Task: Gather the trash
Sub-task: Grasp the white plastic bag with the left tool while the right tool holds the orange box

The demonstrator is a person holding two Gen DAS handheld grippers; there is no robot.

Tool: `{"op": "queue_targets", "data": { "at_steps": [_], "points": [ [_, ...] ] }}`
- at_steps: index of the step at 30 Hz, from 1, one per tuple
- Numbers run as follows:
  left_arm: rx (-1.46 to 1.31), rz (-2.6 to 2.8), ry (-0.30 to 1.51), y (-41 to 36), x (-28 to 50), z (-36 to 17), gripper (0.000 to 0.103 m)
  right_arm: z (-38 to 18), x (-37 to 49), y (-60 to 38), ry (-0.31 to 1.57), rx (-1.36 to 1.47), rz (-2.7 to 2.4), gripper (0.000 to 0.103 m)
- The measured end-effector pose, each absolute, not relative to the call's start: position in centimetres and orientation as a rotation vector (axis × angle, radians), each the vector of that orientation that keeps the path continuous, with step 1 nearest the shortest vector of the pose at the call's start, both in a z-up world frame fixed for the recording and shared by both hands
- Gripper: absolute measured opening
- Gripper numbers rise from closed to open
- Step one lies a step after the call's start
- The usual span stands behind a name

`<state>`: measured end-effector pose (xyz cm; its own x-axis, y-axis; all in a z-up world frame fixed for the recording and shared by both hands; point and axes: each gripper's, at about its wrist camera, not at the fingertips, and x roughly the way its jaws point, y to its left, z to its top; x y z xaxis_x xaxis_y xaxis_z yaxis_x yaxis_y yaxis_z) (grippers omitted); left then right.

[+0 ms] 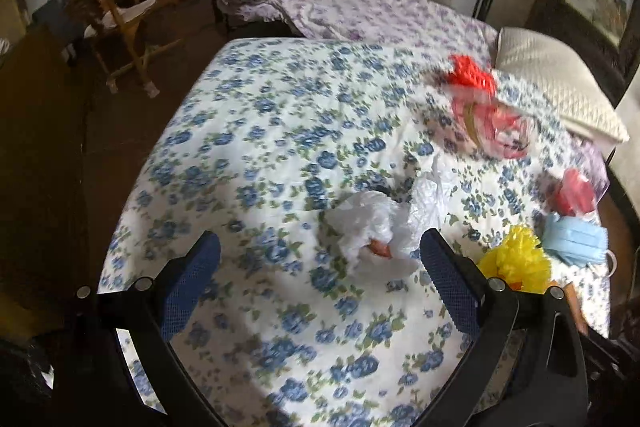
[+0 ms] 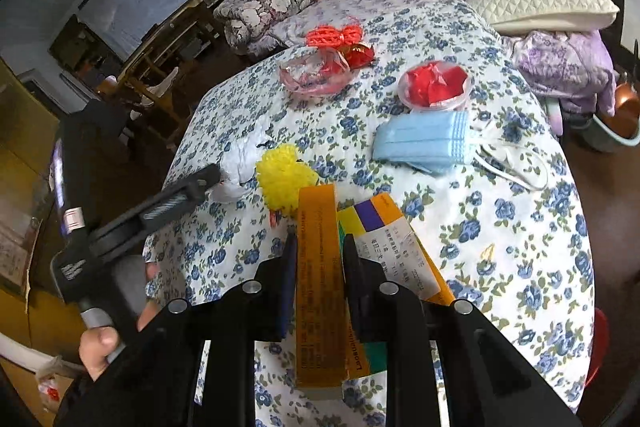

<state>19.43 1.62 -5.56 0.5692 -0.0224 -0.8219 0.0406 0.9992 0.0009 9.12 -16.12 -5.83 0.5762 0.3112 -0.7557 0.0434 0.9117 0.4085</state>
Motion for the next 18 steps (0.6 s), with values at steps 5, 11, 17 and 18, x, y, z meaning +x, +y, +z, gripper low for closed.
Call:
{"op": "queue_targets", "data": {
  "at_steps": [5,11,17,18],
  "points": [
    [0.05,-0.058,0.968,0.4,20.3,-6.9,0.065,-6.6,8.9,-15.8,0.976,0.395,0.148,0.026],
    [0.033,-0.14,0.966,0.2,20.1,-6.7,0.016,-7.8,8.2,-16.0,1.014,0.364,0.13,0.036],
    [-0.096,-0.14,0.909,2.9,18.6,-4.3,0.015,-7.2,7.7,-15.1,0.971,0.31,0.137,0.022],
    [-0.121,-0.143,0.906,3.4,18.3,-4.0,0.015,-7.1,7.6,-15.2,0.962,0.315,0.14,0.021]
  ]
}}
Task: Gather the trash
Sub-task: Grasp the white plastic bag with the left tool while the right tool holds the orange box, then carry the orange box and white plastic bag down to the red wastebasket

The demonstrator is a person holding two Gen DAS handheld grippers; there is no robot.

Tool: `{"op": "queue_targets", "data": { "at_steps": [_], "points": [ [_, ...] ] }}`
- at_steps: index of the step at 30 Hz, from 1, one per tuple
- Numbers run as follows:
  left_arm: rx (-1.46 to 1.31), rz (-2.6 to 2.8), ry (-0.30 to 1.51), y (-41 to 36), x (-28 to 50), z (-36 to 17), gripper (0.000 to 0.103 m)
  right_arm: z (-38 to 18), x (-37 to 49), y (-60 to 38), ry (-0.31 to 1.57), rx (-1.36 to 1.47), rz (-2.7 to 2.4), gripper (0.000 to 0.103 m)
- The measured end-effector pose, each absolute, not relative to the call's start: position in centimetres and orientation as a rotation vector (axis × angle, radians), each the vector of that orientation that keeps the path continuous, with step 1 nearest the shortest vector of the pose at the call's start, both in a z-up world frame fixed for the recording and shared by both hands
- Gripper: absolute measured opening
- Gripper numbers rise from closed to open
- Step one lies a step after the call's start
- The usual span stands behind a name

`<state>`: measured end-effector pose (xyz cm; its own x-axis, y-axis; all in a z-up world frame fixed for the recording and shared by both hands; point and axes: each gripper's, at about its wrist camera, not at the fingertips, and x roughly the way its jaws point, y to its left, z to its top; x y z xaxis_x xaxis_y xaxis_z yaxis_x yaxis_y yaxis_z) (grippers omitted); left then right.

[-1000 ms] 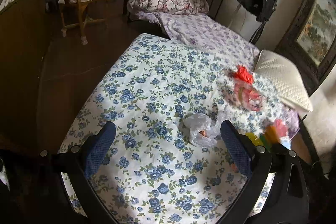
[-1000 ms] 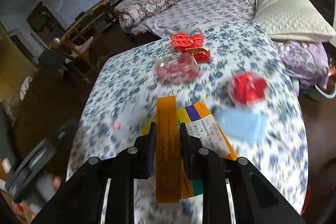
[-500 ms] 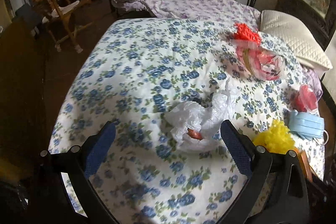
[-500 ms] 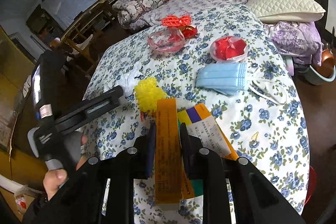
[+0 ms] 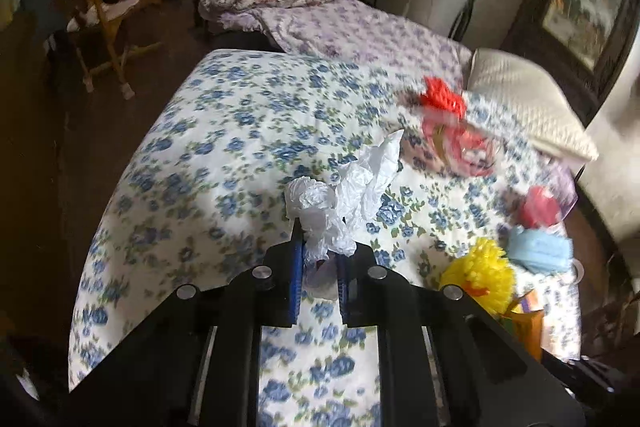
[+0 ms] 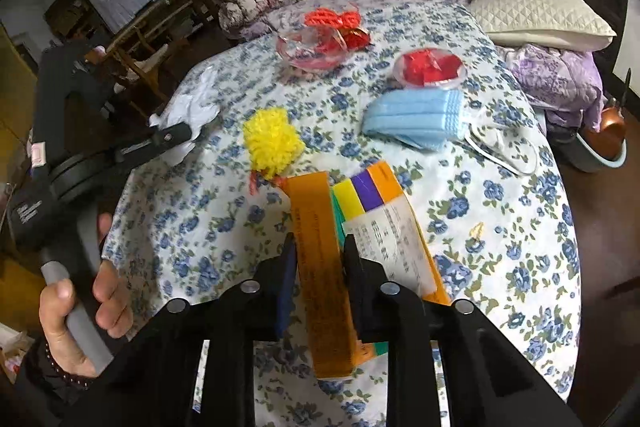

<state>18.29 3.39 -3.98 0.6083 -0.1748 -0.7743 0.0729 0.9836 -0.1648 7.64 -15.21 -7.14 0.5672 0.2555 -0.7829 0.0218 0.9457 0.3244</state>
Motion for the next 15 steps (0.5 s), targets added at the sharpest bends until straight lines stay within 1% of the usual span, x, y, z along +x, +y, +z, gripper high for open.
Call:
{"op": "queue_targets", "data": {
  "at_steps": [3,8,15],
  "points": [
    [-0.192,-0.154,0.887,5.0,16.2,-2.4,0.015,-6.4,6.8,-15.3,0.914,0.325,0.153,0.021],
    [-0.234,-0.186,0.827,5.8,13.0,-0.4,0.015,-5.2,6.2,-15.4,0.862,0.351,0.166,0.021],
    [-0.209,-0.242,0.817,3.5,10.0,0.2,0.015,-3.5,3.8,-16.1,0.808,0.41,0.172,0.021]
  ]
}}
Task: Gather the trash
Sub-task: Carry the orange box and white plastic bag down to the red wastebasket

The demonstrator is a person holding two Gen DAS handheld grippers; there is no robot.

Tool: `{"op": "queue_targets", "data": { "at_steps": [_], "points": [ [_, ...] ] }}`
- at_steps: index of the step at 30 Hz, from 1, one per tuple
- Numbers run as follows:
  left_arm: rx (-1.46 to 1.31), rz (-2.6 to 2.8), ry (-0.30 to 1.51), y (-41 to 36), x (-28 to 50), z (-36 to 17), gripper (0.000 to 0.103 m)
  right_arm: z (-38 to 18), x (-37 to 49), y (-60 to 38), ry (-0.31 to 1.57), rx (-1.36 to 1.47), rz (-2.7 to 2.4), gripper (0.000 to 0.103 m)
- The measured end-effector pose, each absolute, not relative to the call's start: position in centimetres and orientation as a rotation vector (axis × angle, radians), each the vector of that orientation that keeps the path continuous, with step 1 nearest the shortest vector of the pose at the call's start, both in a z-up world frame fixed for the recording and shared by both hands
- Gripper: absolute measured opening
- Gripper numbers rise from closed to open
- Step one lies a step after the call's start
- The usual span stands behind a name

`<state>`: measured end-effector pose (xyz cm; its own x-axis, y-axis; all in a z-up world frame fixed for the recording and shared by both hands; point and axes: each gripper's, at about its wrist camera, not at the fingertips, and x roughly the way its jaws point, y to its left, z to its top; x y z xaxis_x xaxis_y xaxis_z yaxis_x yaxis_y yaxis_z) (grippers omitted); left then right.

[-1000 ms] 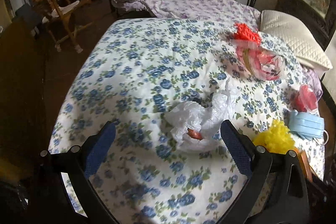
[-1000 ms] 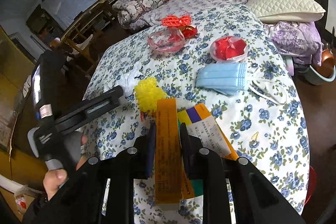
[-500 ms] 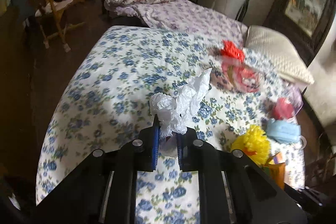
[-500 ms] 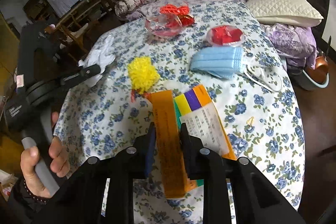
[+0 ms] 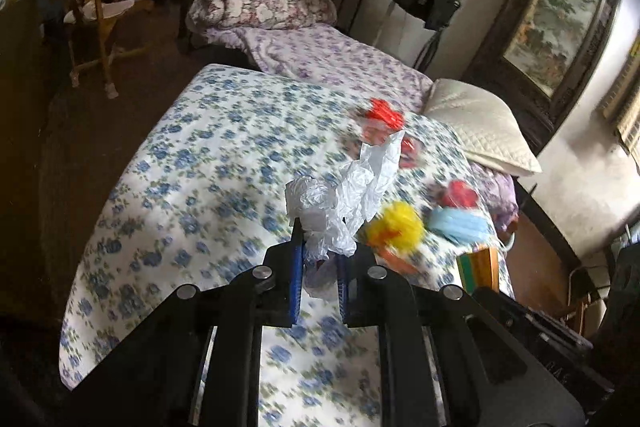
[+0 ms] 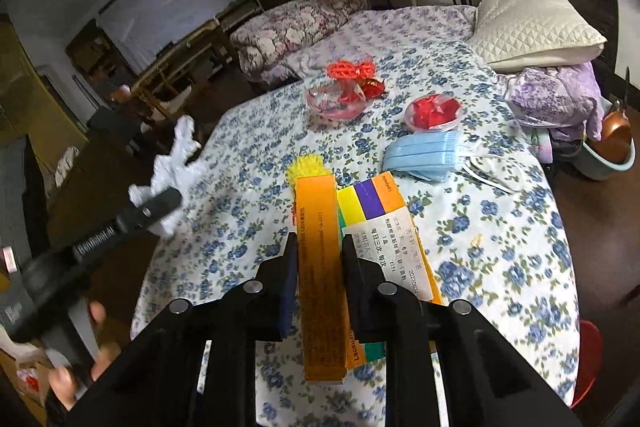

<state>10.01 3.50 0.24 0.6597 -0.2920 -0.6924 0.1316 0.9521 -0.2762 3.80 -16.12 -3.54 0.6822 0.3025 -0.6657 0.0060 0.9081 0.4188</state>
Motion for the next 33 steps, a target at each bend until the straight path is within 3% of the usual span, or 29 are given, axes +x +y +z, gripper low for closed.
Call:
{"op": "queue_targets", "data": {
  "at_steps": [13,21,28,33],
  "points": [
    [-0.123,-0.361,0.841,-2.9,5.9,0.9,0.015,-0.7,-1.8,-22.0,0.71,0.514,0.113,0.022],
    [0.009,-0.534,0.879,-12.4,2.1,1.2,0.015,-0.5,-6.7,-29.2,0.679,0.52,-0.022,0.022],
    [0.12,-0.734,0.936,-24.8,-2.5,0.1,0.015,-5.5,-13.7,-38.7,0.779,0.571,-0.27,0.022],
    [0.189,-0.833,1.029,-32.7,-4.4,-4.0,0.015,-10.1,-17.4,-43.1,0.853,0.662,-0.365,0.022]
  ]
}}
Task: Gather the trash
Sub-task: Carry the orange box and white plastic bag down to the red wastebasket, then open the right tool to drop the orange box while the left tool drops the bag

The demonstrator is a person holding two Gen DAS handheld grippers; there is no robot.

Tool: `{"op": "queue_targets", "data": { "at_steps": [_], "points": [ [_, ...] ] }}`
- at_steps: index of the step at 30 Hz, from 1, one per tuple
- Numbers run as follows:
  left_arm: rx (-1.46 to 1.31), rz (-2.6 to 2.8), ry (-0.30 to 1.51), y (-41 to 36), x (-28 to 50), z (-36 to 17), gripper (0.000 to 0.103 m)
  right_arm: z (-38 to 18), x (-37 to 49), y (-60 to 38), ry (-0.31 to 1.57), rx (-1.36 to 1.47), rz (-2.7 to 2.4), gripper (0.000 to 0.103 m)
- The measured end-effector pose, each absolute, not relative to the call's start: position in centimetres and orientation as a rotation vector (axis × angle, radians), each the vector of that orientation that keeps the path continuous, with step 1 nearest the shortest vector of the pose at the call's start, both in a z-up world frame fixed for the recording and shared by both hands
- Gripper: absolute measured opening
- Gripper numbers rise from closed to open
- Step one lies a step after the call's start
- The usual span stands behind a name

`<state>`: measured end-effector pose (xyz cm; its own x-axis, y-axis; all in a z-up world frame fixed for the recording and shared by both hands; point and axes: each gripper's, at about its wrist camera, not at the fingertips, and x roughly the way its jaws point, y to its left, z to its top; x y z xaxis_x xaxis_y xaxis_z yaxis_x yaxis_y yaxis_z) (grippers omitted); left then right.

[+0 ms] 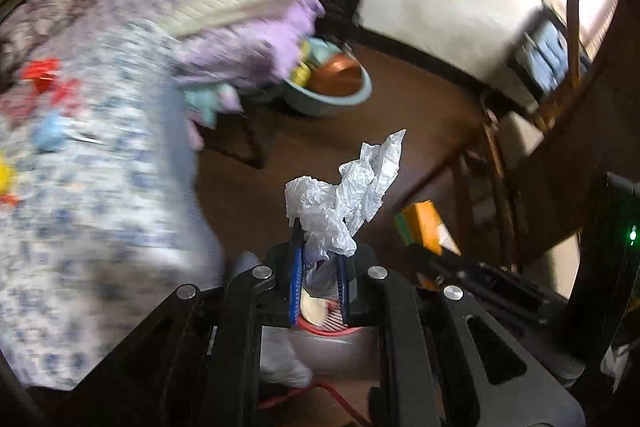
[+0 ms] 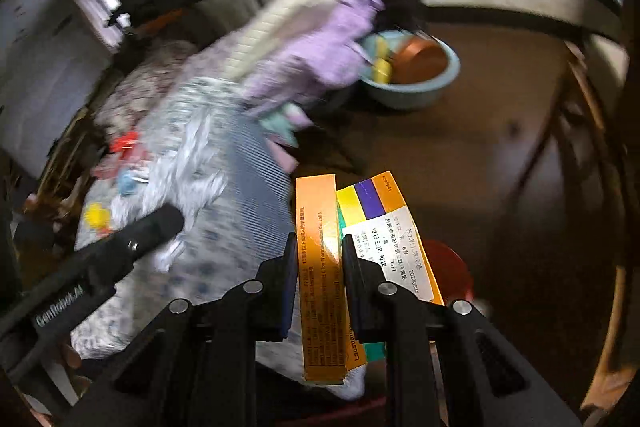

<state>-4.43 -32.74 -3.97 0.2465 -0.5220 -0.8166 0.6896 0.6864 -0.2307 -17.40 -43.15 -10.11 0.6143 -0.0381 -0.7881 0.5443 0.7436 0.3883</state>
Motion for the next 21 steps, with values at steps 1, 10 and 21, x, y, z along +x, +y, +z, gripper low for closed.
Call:
{"op": "queue_targets", "data": {
  "at_steps": [1,10,21],
  "points": [
    [0.204,-0.842,1.032,-33.4,-4.7,-4.7,0.016,-11.3,-17.9,-44.0,0.87,0.688,-0.375,0.022],
    [0.249,-0.837,1.141,-34.4,-3.7,-9.6,0.016,-22.5,-16.9,-46.4,1.055,0.84,-0.396,0.022],
    [0.317,-0.841,1.161,-36.2,-4.6,-11.2,0.016,-25.9,-16.8,-47.3,1.108,0.83,-0.446,0.055]
  ]
}}
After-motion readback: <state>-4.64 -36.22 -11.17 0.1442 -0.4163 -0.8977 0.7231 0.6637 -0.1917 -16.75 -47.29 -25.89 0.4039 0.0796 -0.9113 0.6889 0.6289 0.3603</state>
